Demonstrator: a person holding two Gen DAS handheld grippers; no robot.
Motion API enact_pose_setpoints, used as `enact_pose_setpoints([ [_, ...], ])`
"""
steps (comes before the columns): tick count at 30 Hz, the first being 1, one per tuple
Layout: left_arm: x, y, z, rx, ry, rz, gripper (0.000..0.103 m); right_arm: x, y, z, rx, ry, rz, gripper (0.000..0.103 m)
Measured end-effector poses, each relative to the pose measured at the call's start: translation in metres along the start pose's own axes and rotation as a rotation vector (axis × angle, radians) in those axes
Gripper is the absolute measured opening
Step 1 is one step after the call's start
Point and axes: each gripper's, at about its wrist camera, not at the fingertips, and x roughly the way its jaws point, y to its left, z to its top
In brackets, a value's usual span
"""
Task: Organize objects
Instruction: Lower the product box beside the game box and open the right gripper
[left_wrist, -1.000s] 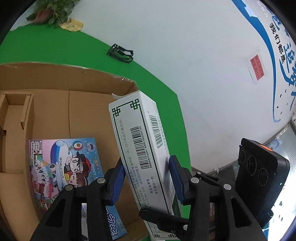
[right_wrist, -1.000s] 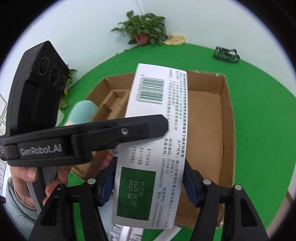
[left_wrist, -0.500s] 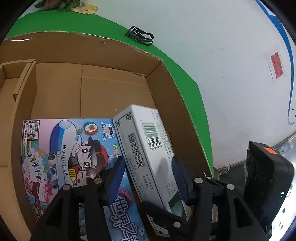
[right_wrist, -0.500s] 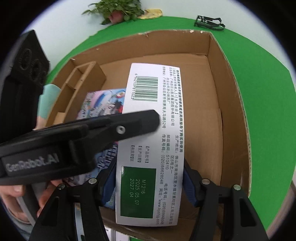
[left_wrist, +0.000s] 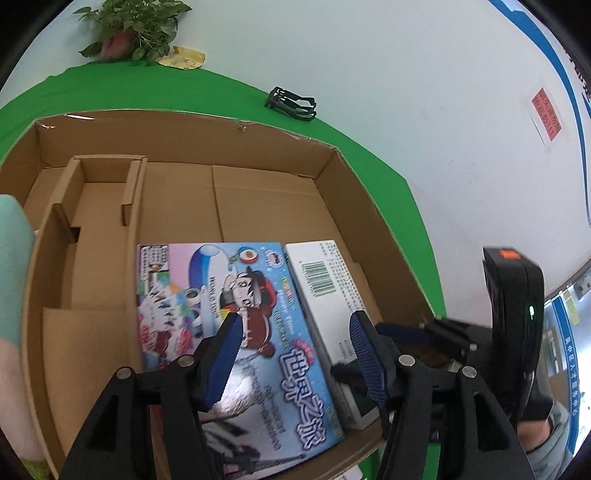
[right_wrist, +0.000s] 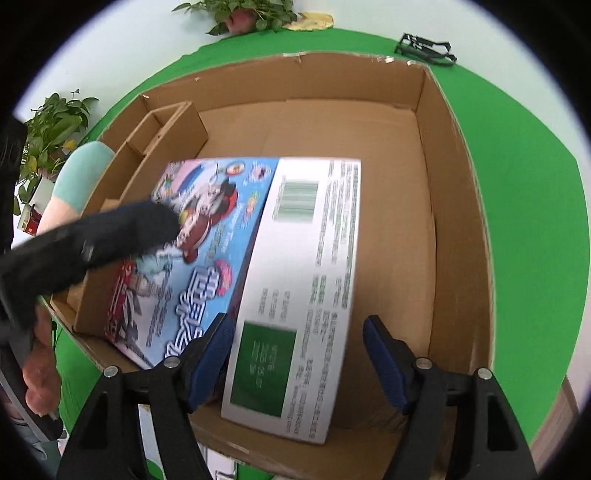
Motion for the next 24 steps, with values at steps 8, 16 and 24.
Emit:
enact_pose_setpoints([
  [8, -0.046, 0.000, -0.032, 0.032, -0.020, 0.021, 0.059, 0.007, 0.000, 0.000, -0.046, -0.003, 0.055, 0.073],
  [16, -0.065, -0.001, -0.043, 0.063, -0.045, 0.055, 0.059, 0.012, 0.005, 0.006, -0.078, 0.005, 0.069, 0.073],
  [24, -0.086, 0.011, -0.055, 0.052, -0.106, 0.135, 0.059, 0.002, -0.004, 0.009, -0.023, -0.040, 0.109, 0.085],
])
